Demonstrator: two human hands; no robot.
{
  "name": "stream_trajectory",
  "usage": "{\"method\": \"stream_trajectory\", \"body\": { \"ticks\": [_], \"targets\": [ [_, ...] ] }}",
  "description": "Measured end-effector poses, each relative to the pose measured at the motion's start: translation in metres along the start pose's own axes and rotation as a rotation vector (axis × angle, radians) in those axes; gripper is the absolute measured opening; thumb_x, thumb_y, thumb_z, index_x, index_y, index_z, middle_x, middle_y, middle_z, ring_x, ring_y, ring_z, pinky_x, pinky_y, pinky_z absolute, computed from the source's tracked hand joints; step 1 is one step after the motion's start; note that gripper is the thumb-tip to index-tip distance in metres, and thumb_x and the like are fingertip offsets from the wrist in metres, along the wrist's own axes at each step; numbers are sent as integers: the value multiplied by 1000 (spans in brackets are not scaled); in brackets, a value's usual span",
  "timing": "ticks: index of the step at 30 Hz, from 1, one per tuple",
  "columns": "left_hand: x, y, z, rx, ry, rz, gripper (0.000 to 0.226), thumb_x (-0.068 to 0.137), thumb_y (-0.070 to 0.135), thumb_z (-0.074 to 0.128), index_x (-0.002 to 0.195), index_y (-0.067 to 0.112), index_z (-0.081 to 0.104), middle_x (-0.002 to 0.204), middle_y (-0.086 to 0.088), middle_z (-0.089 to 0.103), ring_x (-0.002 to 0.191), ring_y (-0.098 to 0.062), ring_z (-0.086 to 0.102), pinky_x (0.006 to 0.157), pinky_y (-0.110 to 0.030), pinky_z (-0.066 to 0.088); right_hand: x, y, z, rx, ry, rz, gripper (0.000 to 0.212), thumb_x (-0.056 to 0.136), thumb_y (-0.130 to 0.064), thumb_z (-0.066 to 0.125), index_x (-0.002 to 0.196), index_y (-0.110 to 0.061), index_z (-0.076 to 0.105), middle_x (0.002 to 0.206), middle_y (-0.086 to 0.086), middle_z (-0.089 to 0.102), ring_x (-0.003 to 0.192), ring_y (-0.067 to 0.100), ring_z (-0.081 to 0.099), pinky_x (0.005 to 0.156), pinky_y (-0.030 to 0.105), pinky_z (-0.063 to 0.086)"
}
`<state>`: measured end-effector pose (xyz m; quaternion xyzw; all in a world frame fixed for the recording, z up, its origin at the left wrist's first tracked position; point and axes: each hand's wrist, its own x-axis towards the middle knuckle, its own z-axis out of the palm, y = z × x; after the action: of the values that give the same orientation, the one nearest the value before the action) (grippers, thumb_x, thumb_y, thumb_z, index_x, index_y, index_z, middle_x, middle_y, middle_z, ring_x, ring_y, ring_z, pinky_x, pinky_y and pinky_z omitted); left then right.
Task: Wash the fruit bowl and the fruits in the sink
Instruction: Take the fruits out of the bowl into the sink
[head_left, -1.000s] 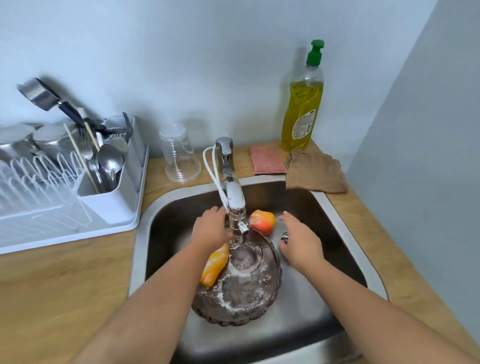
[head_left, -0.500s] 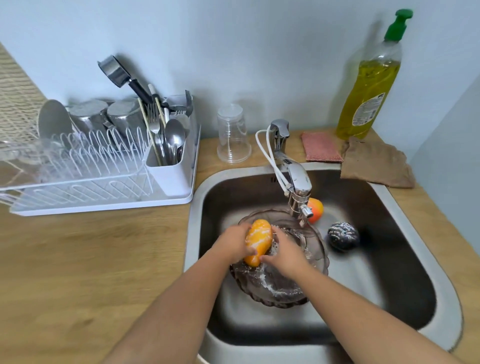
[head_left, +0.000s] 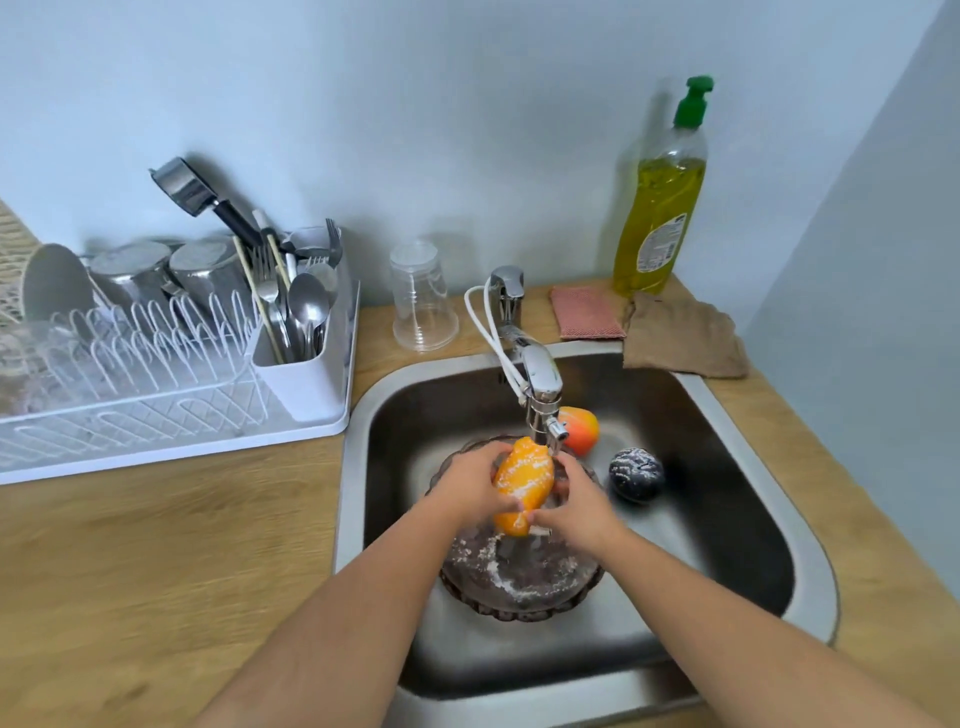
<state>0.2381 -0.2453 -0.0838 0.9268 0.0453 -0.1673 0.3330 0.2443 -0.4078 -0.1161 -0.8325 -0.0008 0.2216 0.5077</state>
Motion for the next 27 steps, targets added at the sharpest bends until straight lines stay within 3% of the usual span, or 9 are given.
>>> {"method": "stream_trajectory", "body": {
  "ticks": [2, 5, 7, 10, 12, 16, 21, 27],
  "targets": [
    [0, 21, 9, -7, -49, 40, 81, 72, 27, 81, 142, 24, 40, 129, -4, 58, 116, -21, 55, 95, -27, 42, -13, 4, -24, 2, 44, 41, 94, 67, -4, 83, 144, -22, 31, 133, 5, 55, 113, 14, 56, 84, 25, 53],
    [3, 50, 29, -7, -128, 107, 86, 69, 29, 84, 142, 23, 40, 128, -7, 59, 116, -24, 56, 100, -33, 46, -35, 11, -58, -12, 79, 113, 86, 70, -4, 80, 139, -25, 35, 119, 5, 59, 96, 12, 57, 61, 18, 48],
    [5, 66, 45, -9, -174, 147, 86, 67, 28, 85, 141, 24, 41, 125, -7, 59, 113, -23, 57, 95, -31, 47, -47, 22, -78, -41, 111, 158, 86, 69, -6, 80, 139, -26, 35, 116, 5, 59, 98, 16, 58, 54, 20, 48],
    [7, 84, 69, 30, -220, 192, 85, 67, 30, 85, 140, 24, 42, 122, -8, 60, 114, -25, 56, 90, -30, 44, -59, 38, -97, -104, 162, 246, 92, 63, -11, 83, 140, -25, 35, 120, 8, 59, 107, 23, 58, 71, 36, 59],
    [8, 93, 83, 85, -238, 220, 85, 68, 32, 84, 141, 22, 41, 123, -9, 61, 114, -25, 56, 86, -27, 42, -61, 45, -102, -150, 175, 296, 95, 61, -14, 83, 141, -22, 33, 123, 11, 57, 107, 26, 59, 83, 43, 58],
    [10, 95, 101, 241, -217, 265, 90, 65, 39, 82, 141, 24, 38, 126, -7, 61, 114, -27, 57, 94, -39, 48, -52, 52, -101, -298, 134, 375, 88, 71, -15, 75, 143, -16, 24, 130, 14, 53, 116, 29, 55, 95, 37, 49],
    [19, 86, 110, 418, -149, 301, 88, 66, 56, 76, 140, 28, 38, 121, -11, 59, 115, -30, 49, 96, -41, 42, -37, 60, -97, -366, 112, 426, 87, 76, -16, 71, 145, -16, 18, 133, 15, 51, 119, 30, 54, 96, 34, 44],
    [22, 88, 109, 488, -127, 292, 85, 74, 53, 72, 145, 27, 33, 126, -15, 55, 119, -32, 45, 97, -39, 37, -27, 59, -99, -352, 118, 406, 90, 72, -9, 71, 145, -24, 19, 124, 17, 55, 106, 34, 61, 89, 45, 54]
  ]
}}
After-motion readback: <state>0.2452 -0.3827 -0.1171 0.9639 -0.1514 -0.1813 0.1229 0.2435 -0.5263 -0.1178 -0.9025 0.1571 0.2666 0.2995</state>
